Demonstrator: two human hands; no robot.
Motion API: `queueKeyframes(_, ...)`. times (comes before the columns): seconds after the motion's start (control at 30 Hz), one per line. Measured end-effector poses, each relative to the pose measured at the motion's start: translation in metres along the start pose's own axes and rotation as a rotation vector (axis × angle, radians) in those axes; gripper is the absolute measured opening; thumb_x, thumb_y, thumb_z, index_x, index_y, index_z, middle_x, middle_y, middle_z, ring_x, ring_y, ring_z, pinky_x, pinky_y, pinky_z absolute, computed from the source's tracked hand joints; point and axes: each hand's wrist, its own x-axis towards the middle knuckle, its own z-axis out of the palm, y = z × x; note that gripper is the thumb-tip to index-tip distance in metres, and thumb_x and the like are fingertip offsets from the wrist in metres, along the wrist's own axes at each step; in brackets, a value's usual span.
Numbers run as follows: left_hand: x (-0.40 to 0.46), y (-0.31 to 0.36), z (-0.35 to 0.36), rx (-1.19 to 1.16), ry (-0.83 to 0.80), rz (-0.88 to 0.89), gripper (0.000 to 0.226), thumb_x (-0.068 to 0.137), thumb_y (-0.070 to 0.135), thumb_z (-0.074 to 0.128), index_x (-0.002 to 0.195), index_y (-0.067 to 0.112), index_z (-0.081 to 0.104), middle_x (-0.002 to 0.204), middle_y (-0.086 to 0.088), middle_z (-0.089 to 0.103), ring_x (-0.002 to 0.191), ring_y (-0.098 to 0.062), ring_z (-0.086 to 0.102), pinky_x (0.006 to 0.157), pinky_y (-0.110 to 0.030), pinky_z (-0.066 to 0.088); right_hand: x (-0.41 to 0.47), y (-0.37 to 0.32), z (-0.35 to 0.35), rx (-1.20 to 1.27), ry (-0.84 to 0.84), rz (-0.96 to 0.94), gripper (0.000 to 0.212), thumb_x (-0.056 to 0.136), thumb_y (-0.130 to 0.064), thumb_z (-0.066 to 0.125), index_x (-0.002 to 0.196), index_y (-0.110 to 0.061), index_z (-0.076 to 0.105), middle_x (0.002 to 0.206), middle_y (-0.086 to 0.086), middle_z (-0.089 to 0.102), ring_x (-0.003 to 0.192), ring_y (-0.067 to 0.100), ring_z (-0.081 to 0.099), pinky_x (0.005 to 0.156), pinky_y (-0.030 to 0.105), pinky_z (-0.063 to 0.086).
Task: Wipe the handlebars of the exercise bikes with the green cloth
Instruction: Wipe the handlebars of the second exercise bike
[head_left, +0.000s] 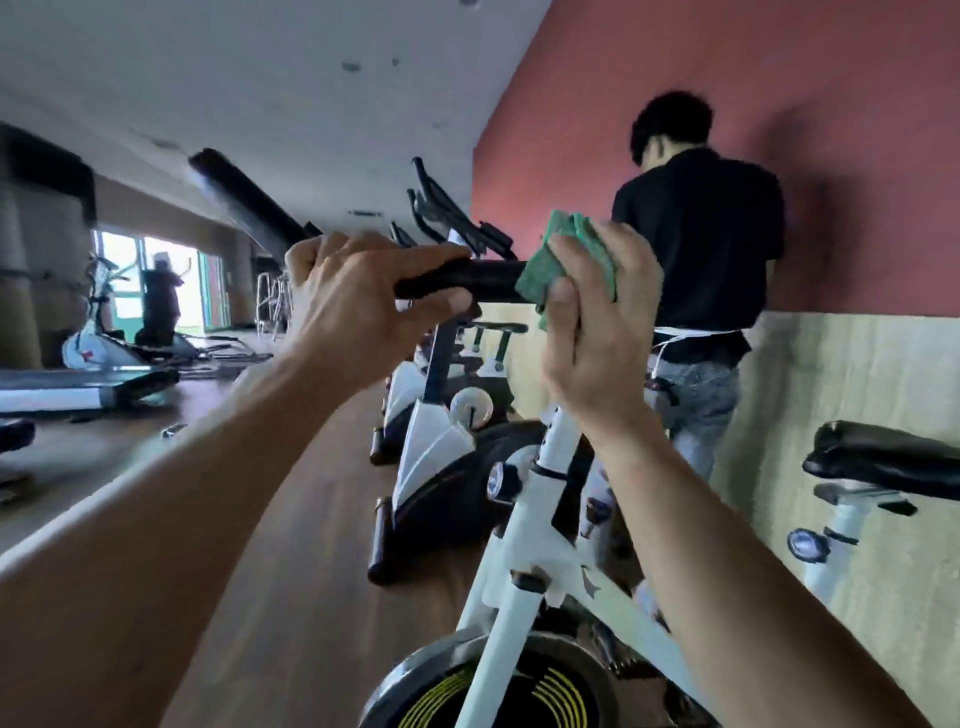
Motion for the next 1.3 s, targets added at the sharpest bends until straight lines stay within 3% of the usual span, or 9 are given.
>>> queueKeyframes(0.1, -0.001, -0.002, 0.002, 0.009, 0.008, 0.026, 0.038, 0.084, 0.068, 0.044, 0.122, 0.063, 0.05, 0.073, 0.011, 0.063, 0.09, -0.021, 0.057, 0.099, -0.044, 0.03, -0.003, 0.005, 0.006, 0.047, 0.111, 0.035, 0.037, 0.101, -0.02, 0.041, 0.125, -0.001, 0.063, 0.128, 0.023, 0.055, 0.122, 0.038, 0.05, 0.103, 0.056, 0.04)
queueKeyframes(0.33, -0.003, -0.001, 0.004, -0.022, 0.053, 0.039, 0.03, 0.088, 0.059, 0.057, 0.118, 0.057, 0.058, 0.056, 0.017, 0.056, 0.067, -0.011, 0.056, 0.098, -0.047, 0.043, -0.013, 0.003, 0.039, -0.146, 0.278, -0.115, 0.036, 0.103, -0.027, 0.037, 0.124, -0.013, 0.063, 0.135, 0.015, 0.049, 0.125, 0.038, 0.047, 0.102, 0.062, 0.036)
queueKeyframes(0.43, -0.005, -0.001, 0.002, -0.042, 0.04, 0.037, 0.029, 0.087, 0.056, 0.06, 0.116, 0.057, 0.059, 0.05, 0.02, 0.055, 0.059, -0.003, 0.049, 0.09, -0.041, 0.048, -0.015, 0.028, 0.033, 0.077, 0.335, 0.063, 0.049, 0.106, -0.032, 0.028, 0.131, -0.003, 0.058, 0.137, 0.021, 0.049, 0.13, 0.032, 0.046, 0.107, 0.054, 0.038)
queueKeyframes(0.53, -0.005, 0.0, 0.002, -0.015, 0.033, 0.044, 0.027, 0.087, 0.057, 0.057, 0.114, 0.061, 0.056, 0.052, 0.016, 0.056, 0.058, -0.003, 0.049, 0.081, -0.035, 0.045, -0.018, 0.019, 0.034, 0.139, 0.35, 0.141, 0.045, 0.103, -0.027, 0.033, 0.131, -0.001, 0.059, 0.137, 0.022, 0.05, 0.13, 0.03, 0.045, 0.108, 0.052, 0.038)
queueKeyframes(0.63, -0.006, 0.0, 0.004, 0.012, 0.059, 0.06, 0.027, 0.087, 0.057, 0.055, 0.111, 0.067, 0.051, 0.06, 0.01, 0.059, 0.062, -0.004, 0.052, 0.072, -0.032, 0.04, -0.012, -0.008, 0.046, -0.012, 0.349, 0.037, 0.043, 0.1, -0.028, 0.036, 0.122, -0.008, 0.066, 0.133, 0.018, 0.055, 0.126, 0.036, 0.048, 0.106, 0.058, 0.033)
queueKeyframes(0.87, -0.007, 0.004, 0.0, -0.037, -0.007, 0.061, 0.019, 0.085, 0.057, 0.058, 0.092, 0.073, 0.051, 0.06, 0.009, 0.06, 0.065, -0.009, 0.057, 0.07, -0.029, 0.04, -0.011, 0.006, 0.056, -0.013, 0.488, 0.082, 0.045, 0.102, -0.034, 0.031, 0.121, -0.011, 0.065, 0.134, 0.016, 0.05, 0.121, 0.04, 0.051, 0.101, 0.059, 0.036)
queueKeyframes(1.03, -0.007, 0.004, 0.001, -0.009, -0.006, 0.085, 0.018, 0.088, 0.055, 0.056, 0.097, 0.069, 0.051, 0.058, 0.007, 0.059, 0.065, -0.008, 0.056, 0.072, -0.03, 0.039, -0.009, -0.008, 0.056, 0.209, 0.564, 0.321, 0.042, 0.097, -0.021, 0.035, 0.12, -0.003, 0.066, 0.138, 0.021, 0.047, 0.128, 0.035, 0.044, 0.107, 0.054, 0.035)
queueKeyframes(1.2, -0.005, -0.001, 0.003, 0.02, 0.003, 0.105, 0.027, 0.089, 0.056, 0.052, 0.116, 0.057, 0.057, 0.054, 0.007, 0.055, 0.06, -0.01, 0.054, 0.07, -0.032, 0.04, -0.01, -0.02, 0.058, 0.133, 0.491, 0.236, 0.039, 0.096, -0.025, 0.04, 0.118, -0.011, 0.068, 0.141, 0.015, 0.045, 0.134, 0.033, 0.037, 0.11, 0.056, 0.029)
queueKeyframes(1.3, -0.004, -0.001, 0.002, 0.016, -0.017, 0.099, 0.027, 0.089, 0.058, 0.05, 0.115, 0.058, 0.056, 0.051, 0.011, 0.053, 0.06, -0.009, 0.052, 0.071, -0.032, 0.04, -0.014, 0.004, 0.059, 0.365, 0.535, 0.355, 0.045, 0.101, -0.03, 0.032, 0.123, -0.006, 0.063, 0.142, 0.022, 0.041, 0.136, 0.021, 0.039, 0.112, 0.044, 0.037)
